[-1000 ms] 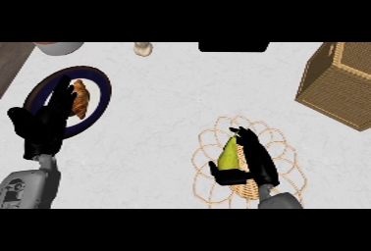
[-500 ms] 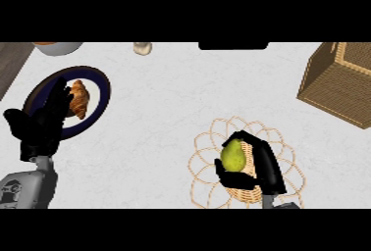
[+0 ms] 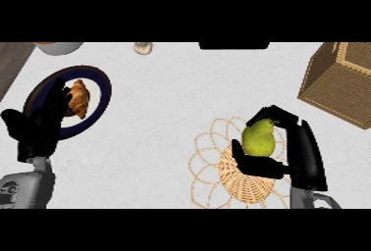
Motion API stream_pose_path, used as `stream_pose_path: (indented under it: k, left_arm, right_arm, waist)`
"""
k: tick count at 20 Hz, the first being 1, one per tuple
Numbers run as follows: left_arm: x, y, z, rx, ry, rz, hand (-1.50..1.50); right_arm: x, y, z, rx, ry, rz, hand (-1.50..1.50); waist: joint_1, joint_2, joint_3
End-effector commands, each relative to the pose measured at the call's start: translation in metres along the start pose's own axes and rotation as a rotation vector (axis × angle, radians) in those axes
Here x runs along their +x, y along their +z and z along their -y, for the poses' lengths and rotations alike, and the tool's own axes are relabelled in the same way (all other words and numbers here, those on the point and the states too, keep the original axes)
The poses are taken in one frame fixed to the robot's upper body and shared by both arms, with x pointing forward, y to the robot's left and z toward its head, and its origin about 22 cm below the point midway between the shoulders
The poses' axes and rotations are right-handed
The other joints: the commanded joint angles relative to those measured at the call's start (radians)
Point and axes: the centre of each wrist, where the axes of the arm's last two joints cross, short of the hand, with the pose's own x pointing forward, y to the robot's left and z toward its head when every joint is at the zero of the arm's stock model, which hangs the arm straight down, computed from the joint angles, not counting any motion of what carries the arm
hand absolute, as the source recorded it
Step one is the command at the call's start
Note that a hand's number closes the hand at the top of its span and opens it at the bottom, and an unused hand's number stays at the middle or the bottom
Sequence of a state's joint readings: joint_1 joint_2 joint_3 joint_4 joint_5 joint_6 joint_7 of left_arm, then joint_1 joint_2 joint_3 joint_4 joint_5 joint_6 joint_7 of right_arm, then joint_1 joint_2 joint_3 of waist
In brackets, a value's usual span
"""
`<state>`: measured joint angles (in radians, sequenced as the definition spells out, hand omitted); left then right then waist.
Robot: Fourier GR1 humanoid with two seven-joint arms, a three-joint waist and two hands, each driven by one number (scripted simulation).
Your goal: Pick the pear from the placemat and place it in the basket
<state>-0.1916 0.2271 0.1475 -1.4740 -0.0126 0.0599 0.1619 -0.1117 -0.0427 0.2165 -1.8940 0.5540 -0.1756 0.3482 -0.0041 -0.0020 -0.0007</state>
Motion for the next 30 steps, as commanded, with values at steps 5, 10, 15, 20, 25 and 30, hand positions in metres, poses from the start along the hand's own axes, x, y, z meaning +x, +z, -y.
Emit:
stream_pose_path:
  k: [5,10,15,20,25,30]
  left_arm:
    - [0.003,-0.007,0.001,0.003,-0.010,0.011,0.00]
    - [0.017,0.006,0.007,-0.016,-0.006,0.020,0.00]
    - [0.001,-0.006,0.012,-0.002,0.002,0.005,0.00]
    - [0.004,-0.004,-0.007,-0.026,0.008,0.015,0.00]
    - [0.004,-0.015,0.007,-0.014,0.003,0.012,0.00]
    - [0.017,0.007,0.012,-0.020,0.016,0.020,0.00]
  right_arm:
    - [0.042,-0.067,0.047,-0.186,-0.088,-0.039,1.50]
    - [0.048,-0.099,0.064,-0.244,-0.001,-0.071,1.50]
    - [0.042,-0.141,0.075,-0.297,0.097,-0.085,1.50]
    - [0.022,-0.163,0.090,-0.270,0.175,-0.133,1.50]
    - [0.008,-0.186,0.107,-0.273,0.251,-0.191,1.50]
    - [-0.036,-0.200,0.114,-0.274,0.250,-0.264,1.50]
  waist:
    - [0.008,0.004,0.000]
    - [0.012,0.002,0.001]
    - [0.012,0.006,0.000]
    - [0.014,0.004,0.001]
    - [0.012,0.006,0.001]
    - [0.025,0.007,0.001]
